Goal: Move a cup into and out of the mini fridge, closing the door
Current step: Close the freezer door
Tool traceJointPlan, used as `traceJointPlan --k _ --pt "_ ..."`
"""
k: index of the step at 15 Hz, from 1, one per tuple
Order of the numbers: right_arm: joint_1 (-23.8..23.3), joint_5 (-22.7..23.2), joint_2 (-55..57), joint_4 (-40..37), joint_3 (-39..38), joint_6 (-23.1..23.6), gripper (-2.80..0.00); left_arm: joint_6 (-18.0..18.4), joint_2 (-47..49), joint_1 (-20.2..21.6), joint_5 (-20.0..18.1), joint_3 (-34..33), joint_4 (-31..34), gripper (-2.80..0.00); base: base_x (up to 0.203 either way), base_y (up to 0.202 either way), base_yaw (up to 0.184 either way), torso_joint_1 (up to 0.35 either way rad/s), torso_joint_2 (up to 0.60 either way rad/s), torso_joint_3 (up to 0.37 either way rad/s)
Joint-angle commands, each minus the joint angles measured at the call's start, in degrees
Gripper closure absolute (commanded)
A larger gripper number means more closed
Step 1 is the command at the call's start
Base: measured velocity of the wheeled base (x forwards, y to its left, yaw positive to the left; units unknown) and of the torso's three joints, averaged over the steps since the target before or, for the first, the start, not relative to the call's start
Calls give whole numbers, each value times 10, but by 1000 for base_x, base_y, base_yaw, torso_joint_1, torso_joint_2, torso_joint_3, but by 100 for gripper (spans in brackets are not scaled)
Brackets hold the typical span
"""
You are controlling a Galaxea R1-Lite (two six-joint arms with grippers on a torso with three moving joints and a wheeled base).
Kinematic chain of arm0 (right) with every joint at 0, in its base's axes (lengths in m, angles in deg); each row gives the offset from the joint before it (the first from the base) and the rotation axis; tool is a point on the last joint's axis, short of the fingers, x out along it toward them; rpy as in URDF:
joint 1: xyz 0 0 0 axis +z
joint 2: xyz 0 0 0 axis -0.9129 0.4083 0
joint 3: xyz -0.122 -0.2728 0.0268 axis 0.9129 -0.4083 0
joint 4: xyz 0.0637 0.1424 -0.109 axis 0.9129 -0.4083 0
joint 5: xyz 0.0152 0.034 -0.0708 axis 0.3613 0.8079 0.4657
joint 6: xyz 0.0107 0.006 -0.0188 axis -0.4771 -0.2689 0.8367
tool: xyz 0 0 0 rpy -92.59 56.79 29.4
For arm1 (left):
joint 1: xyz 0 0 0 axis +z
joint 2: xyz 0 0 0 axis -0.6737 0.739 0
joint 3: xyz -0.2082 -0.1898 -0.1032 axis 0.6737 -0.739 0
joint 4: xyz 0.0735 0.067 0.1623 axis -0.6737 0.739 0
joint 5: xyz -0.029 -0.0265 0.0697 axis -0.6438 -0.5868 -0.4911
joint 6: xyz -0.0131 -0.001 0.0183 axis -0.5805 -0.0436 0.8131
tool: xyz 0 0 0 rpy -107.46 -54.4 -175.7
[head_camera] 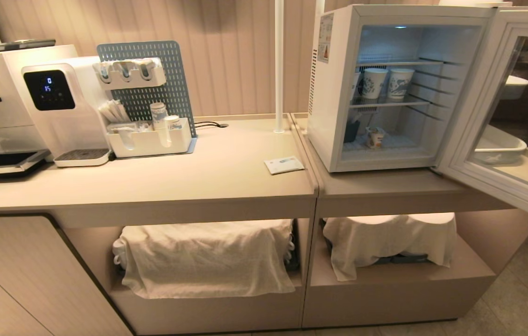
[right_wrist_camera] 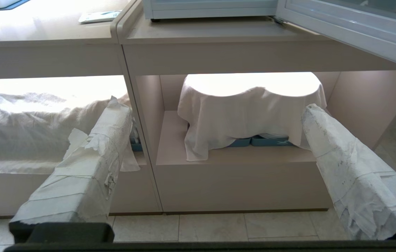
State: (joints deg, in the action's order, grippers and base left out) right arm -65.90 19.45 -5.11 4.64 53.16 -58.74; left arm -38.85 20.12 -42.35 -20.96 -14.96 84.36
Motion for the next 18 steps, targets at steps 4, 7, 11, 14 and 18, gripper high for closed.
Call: traceJointPlan --k 4,7,11,14,18 --pt "0 0 0 0 -6 0 -280 2 1 0 1 0 2 0 0 -43 3 3 0 0" --pt "0 2 0 0 -6 1 -280 2 1 0 1 0 3 0 0 -187 3 4 3 2" --pt "0 3 0 0 -6 2 -280 1 1 0 1 0 3 0 0 -193 0 2 4 3" --pt "0 1 0 0 -6 1 -280 2 0 0 1 0 3 0 0 -193 -1 2 2 0" --pt "0 2 0 1 -6 1 -280 2 0 0 1 0 3 0 0 -193 1 0 5 3"
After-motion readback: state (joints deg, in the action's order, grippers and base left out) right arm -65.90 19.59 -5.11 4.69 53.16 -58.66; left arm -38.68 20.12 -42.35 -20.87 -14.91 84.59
